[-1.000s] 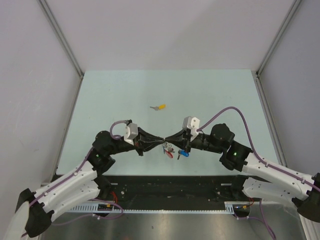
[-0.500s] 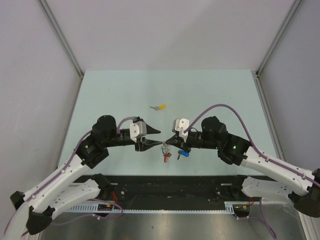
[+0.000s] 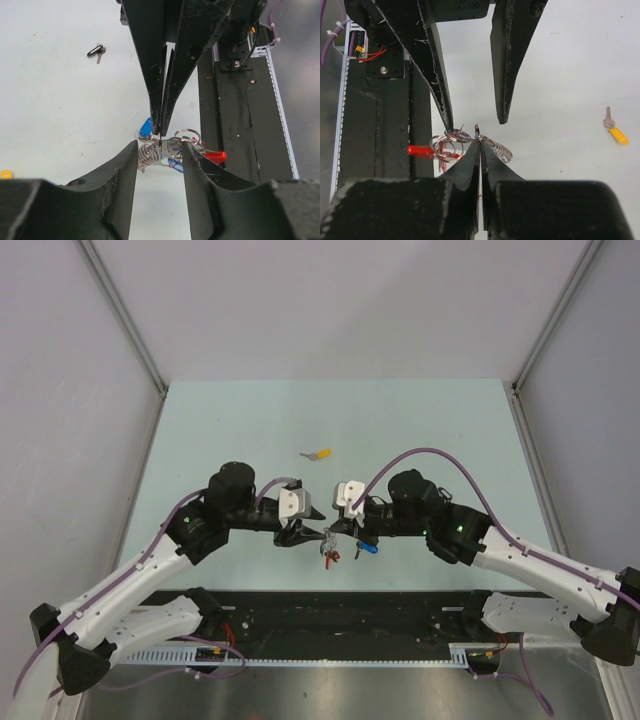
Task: Put the keys on the keyring
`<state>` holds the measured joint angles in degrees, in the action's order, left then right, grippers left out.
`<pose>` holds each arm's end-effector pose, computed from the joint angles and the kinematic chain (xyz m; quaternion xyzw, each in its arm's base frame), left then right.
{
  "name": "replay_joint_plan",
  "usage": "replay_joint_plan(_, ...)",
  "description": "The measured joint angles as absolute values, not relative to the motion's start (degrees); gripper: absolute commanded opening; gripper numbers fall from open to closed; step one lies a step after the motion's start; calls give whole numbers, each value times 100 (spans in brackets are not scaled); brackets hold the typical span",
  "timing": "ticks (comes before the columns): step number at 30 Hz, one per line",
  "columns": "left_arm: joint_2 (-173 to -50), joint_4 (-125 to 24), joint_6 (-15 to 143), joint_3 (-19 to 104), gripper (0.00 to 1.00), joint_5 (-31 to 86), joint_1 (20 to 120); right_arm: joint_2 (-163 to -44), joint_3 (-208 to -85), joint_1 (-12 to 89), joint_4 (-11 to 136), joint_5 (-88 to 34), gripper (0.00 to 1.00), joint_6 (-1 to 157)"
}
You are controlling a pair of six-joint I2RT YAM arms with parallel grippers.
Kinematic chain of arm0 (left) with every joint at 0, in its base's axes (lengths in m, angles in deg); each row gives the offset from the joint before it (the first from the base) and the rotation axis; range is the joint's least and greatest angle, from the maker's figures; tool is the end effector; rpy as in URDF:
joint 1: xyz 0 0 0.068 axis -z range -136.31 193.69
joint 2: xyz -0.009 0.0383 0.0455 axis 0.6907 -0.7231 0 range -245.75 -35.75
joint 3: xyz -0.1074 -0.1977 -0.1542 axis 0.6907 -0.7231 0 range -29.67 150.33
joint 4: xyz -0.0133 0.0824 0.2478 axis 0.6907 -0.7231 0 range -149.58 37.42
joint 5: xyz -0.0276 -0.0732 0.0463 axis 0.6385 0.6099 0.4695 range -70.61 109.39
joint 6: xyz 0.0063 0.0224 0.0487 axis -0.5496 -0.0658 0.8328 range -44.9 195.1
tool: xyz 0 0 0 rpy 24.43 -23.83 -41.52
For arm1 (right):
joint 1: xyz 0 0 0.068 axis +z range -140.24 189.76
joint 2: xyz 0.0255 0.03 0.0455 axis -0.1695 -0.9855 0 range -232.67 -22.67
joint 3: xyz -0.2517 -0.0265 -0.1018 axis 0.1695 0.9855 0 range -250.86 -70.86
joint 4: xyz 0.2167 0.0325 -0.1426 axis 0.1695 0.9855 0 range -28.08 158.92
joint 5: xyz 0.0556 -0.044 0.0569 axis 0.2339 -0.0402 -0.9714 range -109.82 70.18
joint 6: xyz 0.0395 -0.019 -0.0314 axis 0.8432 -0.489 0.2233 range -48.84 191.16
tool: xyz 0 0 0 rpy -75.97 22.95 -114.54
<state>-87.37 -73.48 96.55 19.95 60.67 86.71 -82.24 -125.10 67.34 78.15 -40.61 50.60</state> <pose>0.1272 -0.1508 0.3327 0.5808 0.5558 -0.3853 0.4531 0.1156 0.2056 0.3387 -0.5914 0.5675 0.3172 0.4771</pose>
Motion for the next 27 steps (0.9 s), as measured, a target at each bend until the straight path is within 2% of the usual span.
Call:
replay_joint_plan(14, -8831, -7366, 9812, 1995, 19, 5840, 8818, -8430, -12646, 6747, 7837, -4020, 0, 5027)
replay_joint_plan(21, -8824, -7324, 9808, 1995, 23, 5654, 8853, -8441, -12665, 6756, 7837, -3989, 0, 5027)
replay_joint_plan(27, -8798, -7313, 9810, 1971, 21, 5392, 8875, -8441, -12681, 6756, 7837, -3963, 0, 5029)
